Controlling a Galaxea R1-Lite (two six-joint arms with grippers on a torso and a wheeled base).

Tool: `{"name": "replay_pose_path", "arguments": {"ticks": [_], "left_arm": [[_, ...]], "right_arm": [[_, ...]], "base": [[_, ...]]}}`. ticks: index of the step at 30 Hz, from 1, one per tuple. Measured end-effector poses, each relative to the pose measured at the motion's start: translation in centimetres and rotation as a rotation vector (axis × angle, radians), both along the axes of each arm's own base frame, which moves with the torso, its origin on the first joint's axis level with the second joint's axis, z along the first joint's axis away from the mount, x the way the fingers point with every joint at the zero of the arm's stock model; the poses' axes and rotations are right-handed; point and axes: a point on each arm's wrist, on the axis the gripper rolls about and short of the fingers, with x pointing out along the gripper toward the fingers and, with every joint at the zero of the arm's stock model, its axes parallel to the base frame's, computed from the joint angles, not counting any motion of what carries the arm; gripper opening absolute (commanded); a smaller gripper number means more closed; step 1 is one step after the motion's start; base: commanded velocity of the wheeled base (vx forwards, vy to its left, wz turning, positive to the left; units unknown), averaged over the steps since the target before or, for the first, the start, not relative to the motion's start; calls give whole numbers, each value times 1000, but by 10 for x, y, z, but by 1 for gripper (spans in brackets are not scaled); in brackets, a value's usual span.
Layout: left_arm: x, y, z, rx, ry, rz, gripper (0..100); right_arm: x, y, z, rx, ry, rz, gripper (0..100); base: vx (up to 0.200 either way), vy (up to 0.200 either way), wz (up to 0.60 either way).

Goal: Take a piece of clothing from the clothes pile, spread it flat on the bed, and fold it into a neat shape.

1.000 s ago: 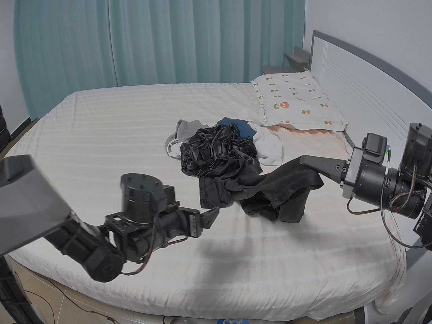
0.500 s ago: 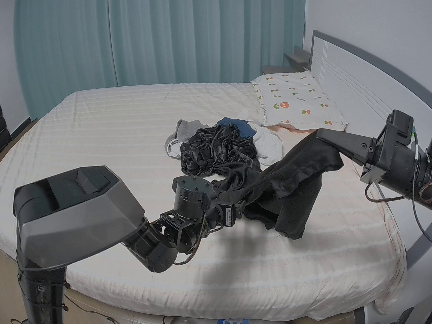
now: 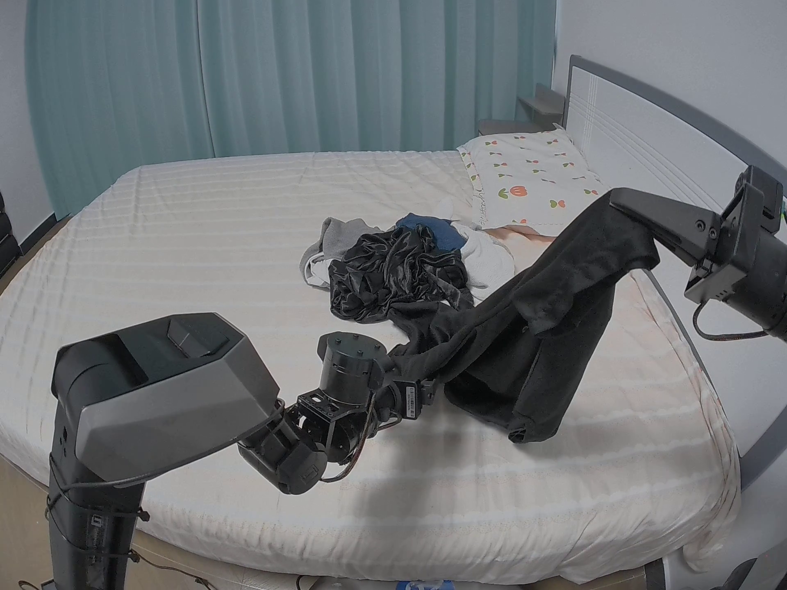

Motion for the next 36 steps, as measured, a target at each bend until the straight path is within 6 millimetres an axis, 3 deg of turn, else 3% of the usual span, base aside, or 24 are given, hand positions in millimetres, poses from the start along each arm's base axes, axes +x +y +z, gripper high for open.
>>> {"name": "replay_pose_path", "arguments": {"ticks": [10, 11, 18, 25, 30, 36], "left_arm": [[5, 3, -20, -22, 43, 4, 100], [6, 3, -22, -23, 43, 7, 0], [18, 13, -38, -92, 74, 65, 0], [18, 23, -39, -175, 133, 88, 0], [6, 27, -16, -225, 137, 91, 0], [-22, 27, 38, -312, 91, 58, 0]], "right_arm": [[1, 1, 16, 8, -22, 19, 0], [0, 1, 17, 9, -23, 19, 0], [5, 2, 11, -3, -2, 11, 0], [19, 8, -7, -37, 62, 3, 0], [32, 14, -19, -61, 105, -3, 0], [54, 29, -35, -86, 146, -50, 0]], "base": [[0, 0, 0], [0, 0, 0], [0, 0, 0], [0, 0, 0], [0, 0, 0], [0, 0, 0]]}}
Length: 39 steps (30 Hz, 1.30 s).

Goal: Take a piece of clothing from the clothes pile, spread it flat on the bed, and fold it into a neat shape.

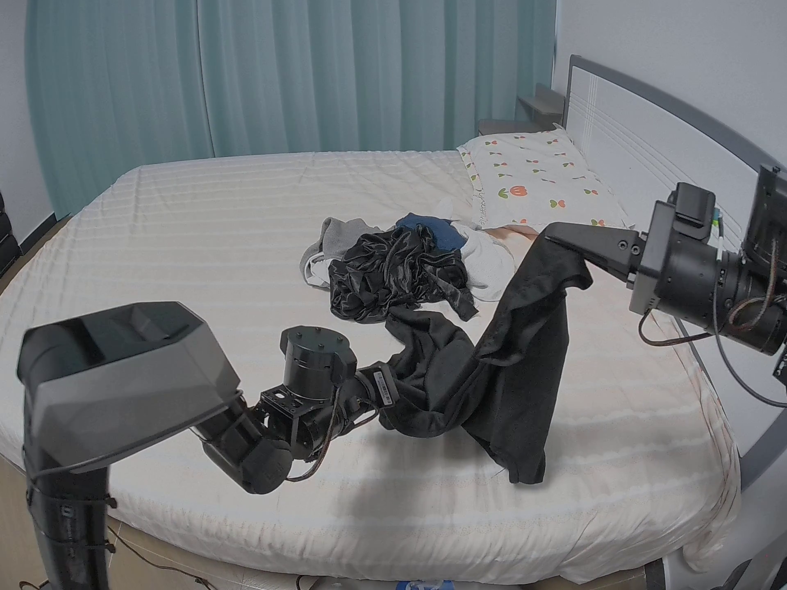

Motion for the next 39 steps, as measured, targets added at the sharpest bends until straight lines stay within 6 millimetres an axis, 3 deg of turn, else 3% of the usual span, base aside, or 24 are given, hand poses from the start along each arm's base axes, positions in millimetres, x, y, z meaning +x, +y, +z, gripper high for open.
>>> {"name": "replay_pose_path", "arguments": {"ticks": [9, 12, 19, 25, 35, 39], "left_arm": [[-36, 23, 94, -121, -158, 50, 0], [-52, 39, 111, -136, -181, 78, 0], [-77, 59, 101, -173, -101, 118, 0], [-86, 66, 91, -218, -43, 136, 0], [-86, 66, 82, -246, 3, 152, 0], [-82, 65, 76, -237, 20, 157, 0]], "right_arm": [[26, 16, 17, 122, -196, -170, 0], [27, 17, 17, 143, -227, -191, 0], [28, 16, -22, 76, -133, -207, 0], [32, 15, -48, 59, -100, -225, 0], [40, 18, -68, 28, -58, -248, 0], [41, 18, -70, 20, -58, -269, 0]], "base": [[0, 0, 0], [0, 0, 0], [-57, 0, 0], [-133, 0, 0], [0, 0, 0], [0, 200, 0]]}}
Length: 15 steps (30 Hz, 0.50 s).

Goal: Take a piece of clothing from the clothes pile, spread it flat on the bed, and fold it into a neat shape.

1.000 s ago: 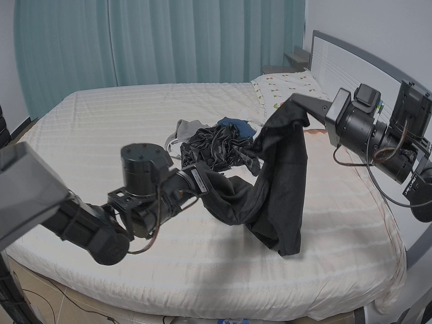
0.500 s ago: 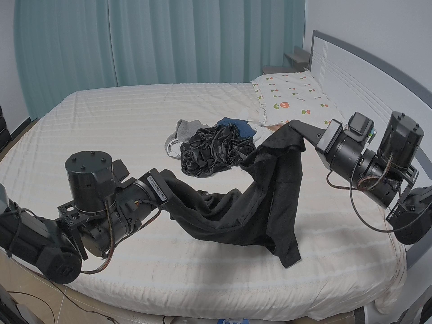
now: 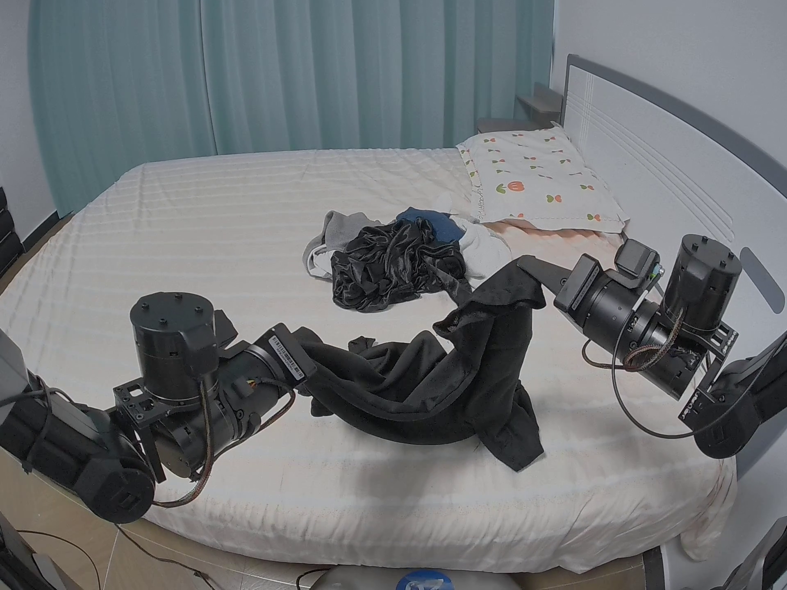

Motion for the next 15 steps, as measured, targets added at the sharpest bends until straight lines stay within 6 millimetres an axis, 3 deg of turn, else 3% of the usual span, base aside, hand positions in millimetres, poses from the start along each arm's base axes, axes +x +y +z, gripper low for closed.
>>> {"name": "replay_pose_path", "arguments": {"ticks": [15], "left_arm": [[14, 8, 0, -19, -27, 57, 0]], "right_arm": [[0, 6, 2, -61, -49, -47, 0]], "base": [[0, 200, 0]]}}
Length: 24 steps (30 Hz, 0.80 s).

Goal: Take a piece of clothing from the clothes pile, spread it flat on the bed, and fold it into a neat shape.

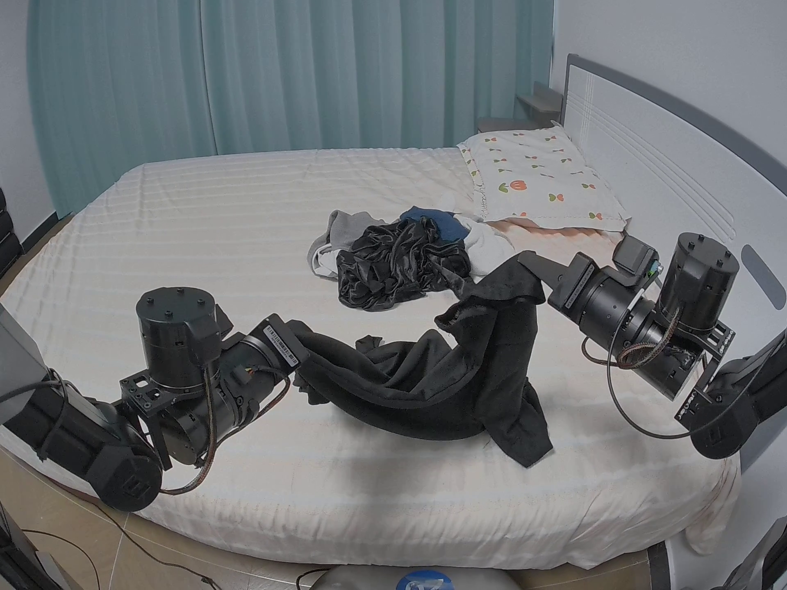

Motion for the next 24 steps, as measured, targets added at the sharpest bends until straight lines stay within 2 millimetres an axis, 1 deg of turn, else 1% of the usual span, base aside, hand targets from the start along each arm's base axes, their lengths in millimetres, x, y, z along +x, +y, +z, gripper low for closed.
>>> {"name": "replay_pose_path", "arguments": {"ticks": [7, 16, 24], "left_arm": [[-3, 9, 12, -17, -35, 18, 0], [-9, 18, 26, -29, -78, 37, 0], [-12, 30, 35, -23, -112, 65, 0]], "right_arm": [[2, 7, 1, -25, -26, -4, 0], [3, 23, 9, -79, -96, -13, 0], [4, 32, 18, -65, -141, 2, 0]], "base": [[0, 200, 0], [0, 200, 0], [0, 200, 0]]}}
